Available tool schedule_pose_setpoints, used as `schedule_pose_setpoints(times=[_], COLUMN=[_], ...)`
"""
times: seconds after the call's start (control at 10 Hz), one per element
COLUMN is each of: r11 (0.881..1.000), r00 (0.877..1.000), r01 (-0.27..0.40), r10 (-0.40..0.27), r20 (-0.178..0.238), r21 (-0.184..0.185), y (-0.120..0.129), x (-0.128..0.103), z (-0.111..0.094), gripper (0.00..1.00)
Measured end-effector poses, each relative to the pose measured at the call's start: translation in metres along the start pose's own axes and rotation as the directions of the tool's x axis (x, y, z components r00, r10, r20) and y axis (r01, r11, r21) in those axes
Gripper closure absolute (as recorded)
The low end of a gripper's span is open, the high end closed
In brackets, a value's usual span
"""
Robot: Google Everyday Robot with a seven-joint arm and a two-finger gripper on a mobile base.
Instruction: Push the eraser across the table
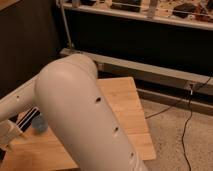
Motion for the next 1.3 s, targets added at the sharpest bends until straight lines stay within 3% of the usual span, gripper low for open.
schedule_pose_setpoints(times=[0.2, 0.4, 0.7, 0.9, 1.1, 1.3], r11=[0.997, 0.992, 0.982, 0.979, 0.978, 0.981], r00=[0.998, 0.992, 0.985, 0.985, 0.985, 0.987], r01=[0.069, 0.123, 0.169, 0.162, 0.157, 0.152], r10=[-0.069, -0.123, -0.165, -0.153, -0.145, -0.143], r20=[0.000, 0.003, 0.053, 0.079, 0.089, 0.078], r21=[-0.018, -0.041, -0.086, -0.127, -0.134, -0.119], y=[0.032, 0.060, 0.083, 0.084, 0.078, 0.069], x=[-0.012, -0.022, -0.043, -0.057, -0.067, -0.077], z=[0.011, 0.019, 0.023, 0.019, 0.018, 0.024], gripper=[0.86, 1.00, 1.00, 1.00, 1.00, 1.00])
